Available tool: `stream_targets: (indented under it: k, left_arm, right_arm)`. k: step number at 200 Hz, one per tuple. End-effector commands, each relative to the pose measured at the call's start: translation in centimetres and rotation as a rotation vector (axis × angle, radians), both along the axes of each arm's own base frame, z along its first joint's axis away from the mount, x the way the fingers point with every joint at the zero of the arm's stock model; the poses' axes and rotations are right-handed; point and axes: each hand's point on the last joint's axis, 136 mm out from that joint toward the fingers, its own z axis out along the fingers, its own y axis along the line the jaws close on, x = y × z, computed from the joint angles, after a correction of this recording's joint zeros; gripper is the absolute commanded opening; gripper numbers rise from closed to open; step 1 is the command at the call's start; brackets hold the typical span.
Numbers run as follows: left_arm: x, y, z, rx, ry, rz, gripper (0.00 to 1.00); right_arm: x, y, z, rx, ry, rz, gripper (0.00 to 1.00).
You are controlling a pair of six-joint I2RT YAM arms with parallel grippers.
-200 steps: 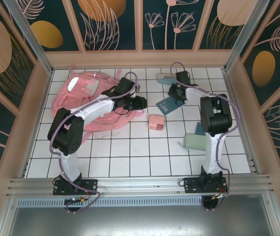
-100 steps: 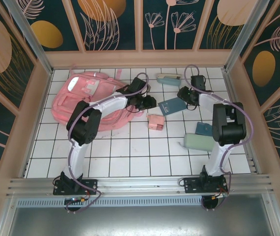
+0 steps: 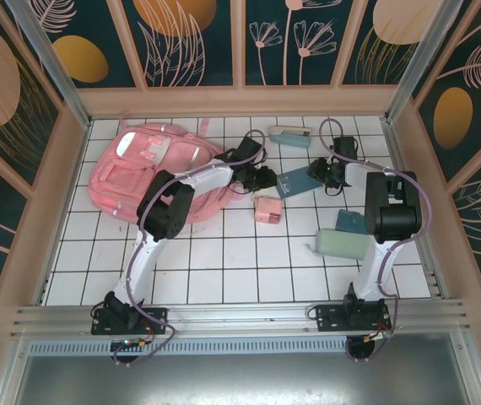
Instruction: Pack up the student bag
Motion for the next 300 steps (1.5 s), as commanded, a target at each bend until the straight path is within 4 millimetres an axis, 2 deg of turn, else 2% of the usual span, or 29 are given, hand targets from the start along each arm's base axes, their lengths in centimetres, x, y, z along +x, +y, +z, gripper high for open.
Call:
stream_targets:
  k: [1, 24, 48, 84, 115, 138, 160, 223, 248, 289, 300]
  left_arm:
    - [-0.7, -0.8, -1.6, 0.005, 0.043, -0.01, 0.3]
    - [-0.6, -0.7, -1.9, 0.014, 0.044, -0.013, 0.27]
    - [-0.7, -0.6, -2.4, 0.026, 0.047, -0.017, 0.23]
    - [-0.7, -0.4, -2.7, 0.042, 0.044, -0.021, 0.22]
    - [-0.8, -0.3, -2.9, 0.046, 0.045, -0.024, 0.21]
    - [-0.8, -0.2, -2.9, 0.051, 0.041, -0.026, 0.21]
    - [-0.9, -0.2, -2.9, 0.049, 0.042, -0.028, 0.21]
    - [-1.1, -0.1, -2.6, 0.047, 0.039, -0.03, 0.21]
    - [-1.0, 0.4, -2.4, 0.063, 0.025, -0.03, 0.21]
    - [-1.0, 0.4, -2.3, 0.069, 0.019, -0.033, 0.21]
    - [-1.1, 0.4, -2.3, 0.069, 0.018, -0.035, 0.21]
  right_arm:
    - [-1.7, 1.9, -2.2, 0.06, 0.079, 0.087, 0.42]
    - [-2.8, 3.5, -2.0, 0.145, 0.094, 0.145, 0.42]
    - [-3.9, 5.7, -0.8, 0.273, 0.091, 0.228, 0.43]
    - [-4.9, 7.7, 2.4, 0.428, 0.041, 0.309, 0.43]
    - [-5.5, 8.3, 5.3, 0.522, -0.006, 0.347, 0.42]
    - [-5.8, 8.5, 6.7, 0.556, -0.03, 0.363, 0.42]
    - [-6.0, 8.6, 7.0, 0.568, -0.033, 0.372, 0.43]
    - [-6.3, 9.2, 5.0, 0.565, 0.024, 0.375, 0.4]
    - [-5.8, 7.9, 5.5, 0.532, 0.001, 0.335, 0.36]
    - [-5.3, 5.8, 6.2, 0.495, -0.021, 0.275, 0.37]
    - [-5.3, 5.6, 6.4, 0.491, -0.023, 0.271, 0.32]
